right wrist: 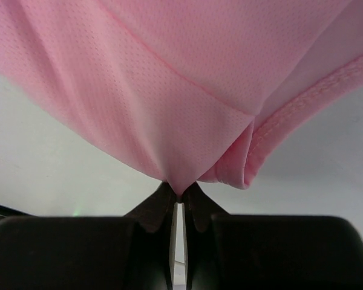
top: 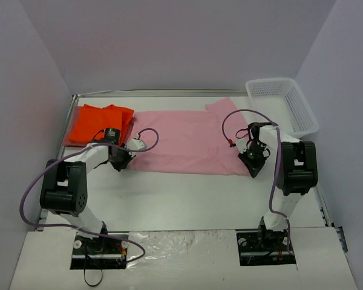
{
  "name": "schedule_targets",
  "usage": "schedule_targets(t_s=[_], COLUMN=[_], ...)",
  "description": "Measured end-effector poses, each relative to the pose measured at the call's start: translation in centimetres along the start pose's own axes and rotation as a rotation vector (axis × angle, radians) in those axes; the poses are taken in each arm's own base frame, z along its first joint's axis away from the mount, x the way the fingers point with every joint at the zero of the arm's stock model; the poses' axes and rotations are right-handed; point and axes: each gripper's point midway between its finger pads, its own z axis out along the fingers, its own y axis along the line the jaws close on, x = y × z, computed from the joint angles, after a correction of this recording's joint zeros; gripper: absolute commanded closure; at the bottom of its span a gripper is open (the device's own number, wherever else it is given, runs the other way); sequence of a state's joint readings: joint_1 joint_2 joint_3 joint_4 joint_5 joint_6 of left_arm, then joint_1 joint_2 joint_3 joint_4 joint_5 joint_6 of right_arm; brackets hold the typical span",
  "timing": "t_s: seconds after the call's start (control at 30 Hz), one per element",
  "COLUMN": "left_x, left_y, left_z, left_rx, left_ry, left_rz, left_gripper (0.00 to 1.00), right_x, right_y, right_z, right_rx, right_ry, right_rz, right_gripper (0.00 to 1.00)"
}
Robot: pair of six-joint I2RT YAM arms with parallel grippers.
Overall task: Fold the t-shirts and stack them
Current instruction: Fold the flattened tshirt in 1/3 of the way
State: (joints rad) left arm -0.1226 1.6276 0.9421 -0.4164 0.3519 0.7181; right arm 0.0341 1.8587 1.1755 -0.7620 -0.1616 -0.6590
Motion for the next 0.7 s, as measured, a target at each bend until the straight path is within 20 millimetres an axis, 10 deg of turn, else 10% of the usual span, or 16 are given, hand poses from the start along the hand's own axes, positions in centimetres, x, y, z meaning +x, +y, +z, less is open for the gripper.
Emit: schedule_targets(t_s=[0.7], left_x=[0.8], left_y=[-1.6], left_z=[-1.6], left_rx=[0.054], left_ry=[0.029], left_rz=[0.034], left_gripper=[0.98], right_x=[1.6], right_y=[-2.0], right_z=[-0.9], right_rx=[0.026], right_ry=[0.019], right_rz=[0.035], right_gripper=[1.00])
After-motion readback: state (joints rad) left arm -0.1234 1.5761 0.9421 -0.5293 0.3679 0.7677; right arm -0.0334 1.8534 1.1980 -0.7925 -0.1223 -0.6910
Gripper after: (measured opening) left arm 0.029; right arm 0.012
